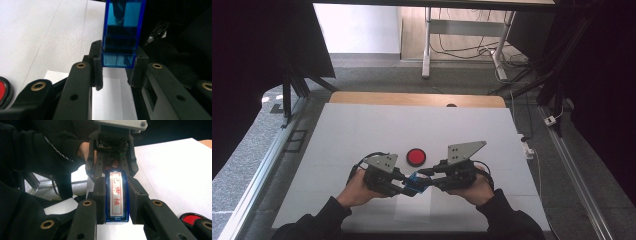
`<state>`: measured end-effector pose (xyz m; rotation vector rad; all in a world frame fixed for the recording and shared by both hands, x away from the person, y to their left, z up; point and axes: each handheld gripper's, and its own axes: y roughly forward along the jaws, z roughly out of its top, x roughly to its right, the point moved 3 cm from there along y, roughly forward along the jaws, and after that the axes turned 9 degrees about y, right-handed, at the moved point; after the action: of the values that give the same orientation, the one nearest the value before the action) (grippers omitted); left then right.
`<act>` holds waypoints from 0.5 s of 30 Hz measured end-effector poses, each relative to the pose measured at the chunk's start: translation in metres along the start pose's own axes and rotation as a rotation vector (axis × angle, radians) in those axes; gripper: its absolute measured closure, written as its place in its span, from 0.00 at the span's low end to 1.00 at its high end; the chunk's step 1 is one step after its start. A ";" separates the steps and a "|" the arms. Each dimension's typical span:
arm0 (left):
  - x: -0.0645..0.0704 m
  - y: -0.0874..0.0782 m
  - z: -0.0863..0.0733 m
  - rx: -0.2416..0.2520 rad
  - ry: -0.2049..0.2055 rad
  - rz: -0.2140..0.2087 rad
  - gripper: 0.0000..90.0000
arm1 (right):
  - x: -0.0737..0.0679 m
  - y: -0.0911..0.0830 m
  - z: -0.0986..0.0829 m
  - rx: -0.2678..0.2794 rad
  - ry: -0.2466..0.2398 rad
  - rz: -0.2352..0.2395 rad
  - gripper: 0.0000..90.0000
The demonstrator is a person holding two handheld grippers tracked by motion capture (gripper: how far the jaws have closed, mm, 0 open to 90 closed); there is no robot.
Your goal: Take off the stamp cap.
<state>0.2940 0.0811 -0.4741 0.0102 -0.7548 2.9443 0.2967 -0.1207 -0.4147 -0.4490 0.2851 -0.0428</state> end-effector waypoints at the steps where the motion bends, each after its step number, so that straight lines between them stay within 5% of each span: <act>1: 0.000 0.000 0.000 0.011 -0.009 -0.002 0.77 | 0.000 0.000 0.000 0.000 0.000 0.000 0.80; 3: 0.000 -0.001 -0.001 0.023 -0.020 -0.008 0.77 | 0.002 -0.004 0.001 0.038 0.004 -0.012 0.80; 15: 0.003 -0.006 -0.004 -0.006 -0.057 0.048 0.77 | 0.002 -0.007 0.002 0.055 -0.008 -0.039 0.80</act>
<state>0.2919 0.0883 -0.4744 0.0775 -0.7829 2.9990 0.2991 -0.1265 -0.4106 -0.4001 0.2665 -0.0865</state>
